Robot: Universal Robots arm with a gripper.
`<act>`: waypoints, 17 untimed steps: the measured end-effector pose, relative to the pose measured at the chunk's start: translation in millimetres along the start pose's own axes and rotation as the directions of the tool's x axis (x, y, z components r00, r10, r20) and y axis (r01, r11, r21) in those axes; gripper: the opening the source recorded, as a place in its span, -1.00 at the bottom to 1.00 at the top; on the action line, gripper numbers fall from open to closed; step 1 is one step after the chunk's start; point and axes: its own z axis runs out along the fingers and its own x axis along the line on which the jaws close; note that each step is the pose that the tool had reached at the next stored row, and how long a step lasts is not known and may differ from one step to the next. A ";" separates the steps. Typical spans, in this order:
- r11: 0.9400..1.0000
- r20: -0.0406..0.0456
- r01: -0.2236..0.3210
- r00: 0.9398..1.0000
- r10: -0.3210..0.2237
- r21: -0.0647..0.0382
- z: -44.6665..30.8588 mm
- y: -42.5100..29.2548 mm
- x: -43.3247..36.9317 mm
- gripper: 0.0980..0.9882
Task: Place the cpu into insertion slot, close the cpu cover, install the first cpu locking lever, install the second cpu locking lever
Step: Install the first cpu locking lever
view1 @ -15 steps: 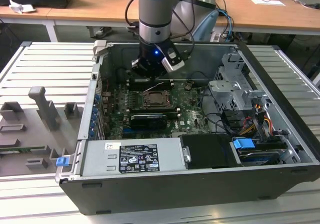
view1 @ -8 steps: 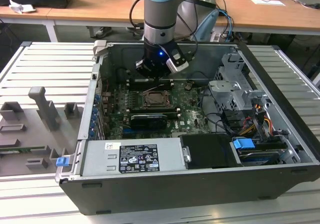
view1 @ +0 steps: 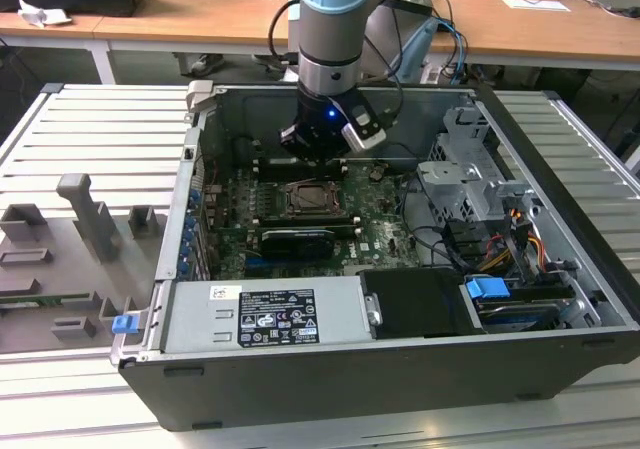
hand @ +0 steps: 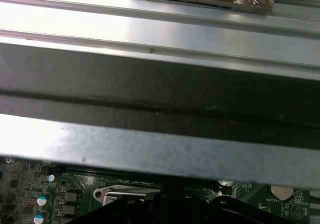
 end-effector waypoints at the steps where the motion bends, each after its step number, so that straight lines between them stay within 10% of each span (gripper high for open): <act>1: 1.000 0.000 -0.001 1.000 0.001 -0.004 0.5 -0.1 -0.2 -0.98; 17: 1.000 0.000 -0.002 1.000 0.002 0.000 7.1 -1.1 -2.6 -0.98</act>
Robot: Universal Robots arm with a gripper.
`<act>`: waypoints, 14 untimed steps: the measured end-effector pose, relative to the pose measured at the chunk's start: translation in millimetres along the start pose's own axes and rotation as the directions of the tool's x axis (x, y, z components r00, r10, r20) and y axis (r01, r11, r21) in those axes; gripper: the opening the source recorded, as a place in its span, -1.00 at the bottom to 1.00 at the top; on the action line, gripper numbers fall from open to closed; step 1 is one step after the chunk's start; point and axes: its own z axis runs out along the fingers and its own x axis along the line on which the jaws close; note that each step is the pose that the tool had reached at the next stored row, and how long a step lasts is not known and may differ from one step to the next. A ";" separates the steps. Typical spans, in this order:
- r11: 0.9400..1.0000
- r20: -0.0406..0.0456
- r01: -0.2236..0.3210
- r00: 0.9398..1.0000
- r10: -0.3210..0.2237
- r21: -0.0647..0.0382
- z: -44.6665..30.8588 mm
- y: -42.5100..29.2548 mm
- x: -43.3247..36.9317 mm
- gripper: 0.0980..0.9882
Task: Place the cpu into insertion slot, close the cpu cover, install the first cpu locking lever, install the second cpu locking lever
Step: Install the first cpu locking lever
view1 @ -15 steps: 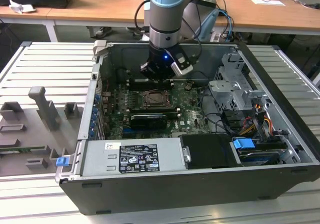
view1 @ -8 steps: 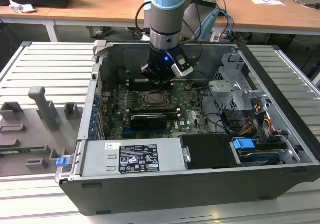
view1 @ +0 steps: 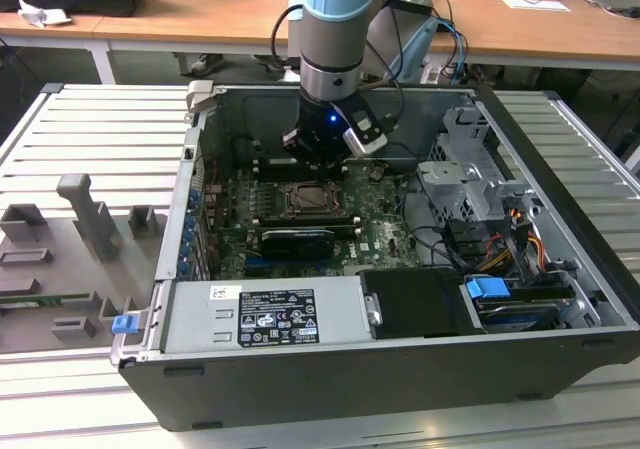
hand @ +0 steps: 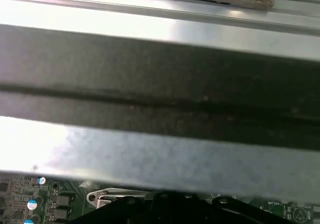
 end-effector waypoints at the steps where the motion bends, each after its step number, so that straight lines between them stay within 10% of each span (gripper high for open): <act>1: 1.000 -0.001 0.000 1.000 0.000 0.006 0.4 -0.1 -0.1 -0.98; 8: 1.000 -0.002 0.000 1.000 0.000 0.019 4.1 -0.6 -0.6 -0.98; 14: 1.000 -0.002 0.000 1.000 0.000 0.018 -8.7 1.0 -1.1 -0.98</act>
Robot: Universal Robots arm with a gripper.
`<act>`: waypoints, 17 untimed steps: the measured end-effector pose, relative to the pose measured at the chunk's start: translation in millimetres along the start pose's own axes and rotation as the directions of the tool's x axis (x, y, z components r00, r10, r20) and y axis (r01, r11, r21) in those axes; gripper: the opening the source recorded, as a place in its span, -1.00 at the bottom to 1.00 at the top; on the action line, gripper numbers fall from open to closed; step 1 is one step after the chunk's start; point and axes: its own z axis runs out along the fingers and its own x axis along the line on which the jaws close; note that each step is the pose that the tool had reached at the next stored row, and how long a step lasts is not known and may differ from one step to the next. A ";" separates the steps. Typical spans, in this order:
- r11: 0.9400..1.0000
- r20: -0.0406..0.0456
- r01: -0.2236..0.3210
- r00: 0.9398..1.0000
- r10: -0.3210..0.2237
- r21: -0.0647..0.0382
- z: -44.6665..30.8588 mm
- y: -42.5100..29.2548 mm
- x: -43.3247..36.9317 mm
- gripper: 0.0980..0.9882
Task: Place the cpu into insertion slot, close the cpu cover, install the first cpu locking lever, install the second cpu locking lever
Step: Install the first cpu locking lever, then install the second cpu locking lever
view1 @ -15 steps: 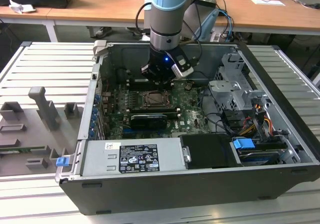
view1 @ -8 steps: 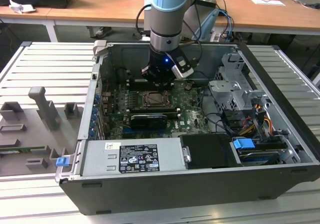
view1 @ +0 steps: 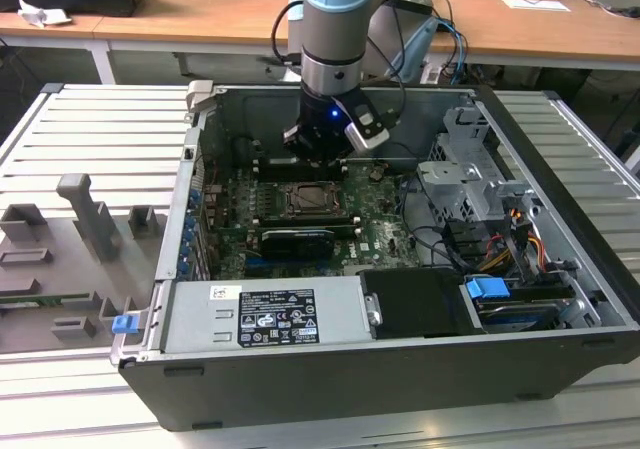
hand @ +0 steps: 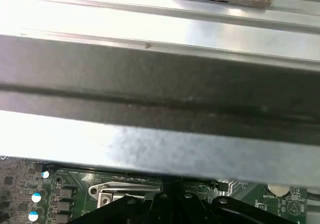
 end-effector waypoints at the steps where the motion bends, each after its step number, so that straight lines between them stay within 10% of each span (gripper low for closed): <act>1: 1.000 0.000 0.000 1.000 0.000 0.000 -0.4 0.0 0.0 -0.98; 17: 1.000 0.000 0.000 1.000 0.000 0.000 -1.6 -10.9 1.1 -0.98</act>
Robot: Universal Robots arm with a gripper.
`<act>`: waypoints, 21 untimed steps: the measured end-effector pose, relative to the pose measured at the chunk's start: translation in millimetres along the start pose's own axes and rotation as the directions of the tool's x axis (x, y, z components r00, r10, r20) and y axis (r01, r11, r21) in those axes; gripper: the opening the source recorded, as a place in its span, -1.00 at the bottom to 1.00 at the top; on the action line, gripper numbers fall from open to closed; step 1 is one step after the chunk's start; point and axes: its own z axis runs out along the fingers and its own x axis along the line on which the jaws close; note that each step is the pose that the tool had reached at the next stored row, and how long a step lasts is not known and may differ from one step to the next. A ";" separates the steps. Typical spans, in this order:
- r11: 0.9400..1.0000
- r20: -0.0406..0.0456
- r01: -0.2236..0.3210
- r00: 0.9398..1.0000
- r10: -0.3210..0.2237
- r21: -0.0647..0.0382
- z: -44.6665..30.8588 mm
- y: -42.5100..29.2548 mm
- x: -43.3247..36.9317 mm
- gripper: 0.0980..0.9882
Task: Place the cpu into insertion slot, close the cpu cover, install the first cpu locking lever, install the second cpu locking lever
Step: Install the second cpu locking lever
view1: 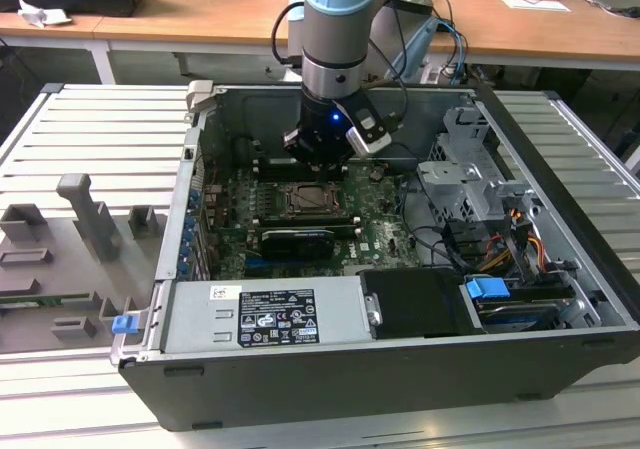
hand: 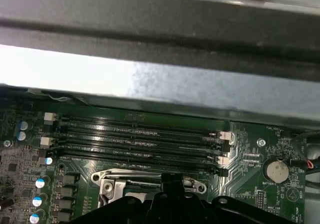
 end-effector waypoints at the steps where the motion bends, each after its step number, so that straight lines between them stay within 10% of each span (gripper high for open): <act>1: 1.000 0.000 0.000 1.000 0.000 0.000 0.0 -0.2 0.0 -0.98; 12: 1.000 0.000 0.000 1.000 0.000 0.000 -1.0 -4.5 0.5 -0.98; 21: 1.000 0.000 0.000 1.000 0.000 0.001 -21.2 -2.3 -0.2 -0.98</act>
